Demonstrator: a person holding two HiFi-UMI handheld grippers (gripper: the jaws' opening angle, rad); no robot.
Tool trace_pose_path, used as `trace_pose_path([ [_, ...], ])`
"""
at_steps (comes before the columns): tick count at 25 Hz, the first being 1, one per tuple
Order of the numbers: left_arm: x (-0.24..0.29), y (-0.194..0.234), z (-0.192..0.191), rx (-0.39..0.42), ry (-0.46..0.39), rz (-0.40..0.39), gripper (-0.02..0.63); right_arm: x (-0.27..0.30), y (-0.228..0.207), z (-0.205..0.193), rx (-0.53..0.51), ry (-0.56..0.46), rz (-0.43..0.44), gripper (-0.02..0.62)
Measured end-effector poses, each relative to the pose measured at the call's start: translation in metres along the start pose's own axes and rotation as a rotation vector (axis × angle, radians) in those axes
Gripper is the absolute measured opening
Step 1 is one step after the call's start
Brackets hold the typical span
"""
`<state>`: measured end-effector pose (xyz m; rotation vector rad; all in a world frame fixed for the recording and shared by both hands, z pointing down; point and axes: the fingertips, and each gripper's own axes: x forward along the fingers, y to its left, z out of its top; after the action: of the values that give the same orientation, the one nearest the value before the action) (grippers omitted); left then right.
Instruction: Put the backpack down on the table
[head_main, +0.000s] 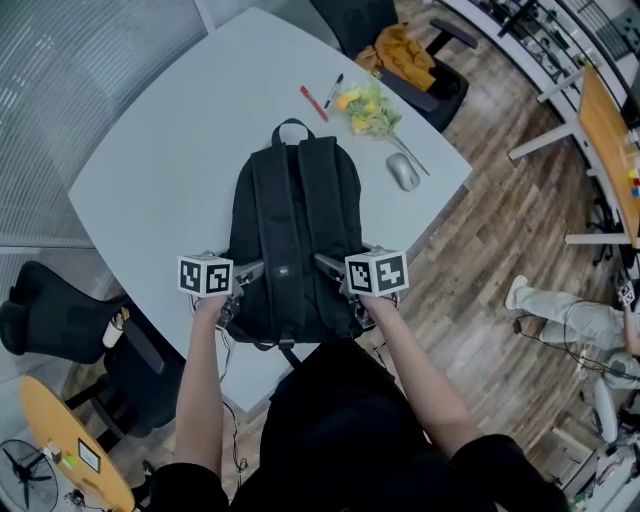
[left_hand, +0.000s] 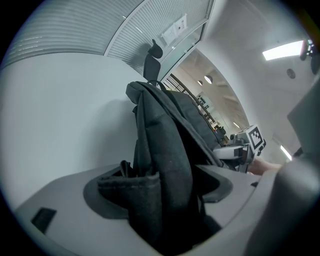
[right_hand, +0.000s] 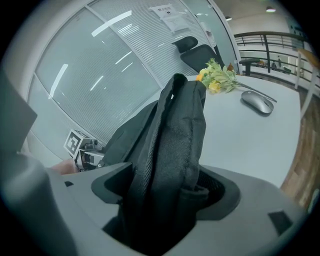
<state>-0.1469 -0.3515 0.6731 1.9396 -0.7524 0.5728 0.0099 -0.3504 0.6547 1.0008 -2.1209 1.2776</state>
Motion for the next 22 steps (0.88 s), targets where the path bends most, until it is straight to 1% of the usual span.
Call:
trace_pose_path([
  [6,0.004,0.007,0.0,0.009,0.009,0.047,0.399,0.005,-0.005,0.0,0.002,0.028,-0.011,0.377],
  [11,-0.001,0.009,0.005,0.073,-0.033,0.118,0.421,0.007,-0.005,0.0,0.036,0.025,0.025,0.387],
  [14,-0.007,0.008,0.007,0.093,-0.055,0.137,0.422,0.004,-0.002,0.004,0.043,-0.001,0.045,0.405],
  [16,-0.013,0.008,0.007,0.085,-0.073,0.159,0.422,-0.003,0.001,0.004,0.031,-0.028,0.035,0.437],
  [20,-0.033,0.009,0.005,0.077,-0.124,0.241,0.419,-0.019,0.004,-0.006,0.0,-0.053,-0.004,0.464],
  [22,-0.04,0.008,-0.003,0.079,-0.125,0.25,0.419,-0.026,0.005,-0.014,0.0,-0.066,-0.013,0.472],
])
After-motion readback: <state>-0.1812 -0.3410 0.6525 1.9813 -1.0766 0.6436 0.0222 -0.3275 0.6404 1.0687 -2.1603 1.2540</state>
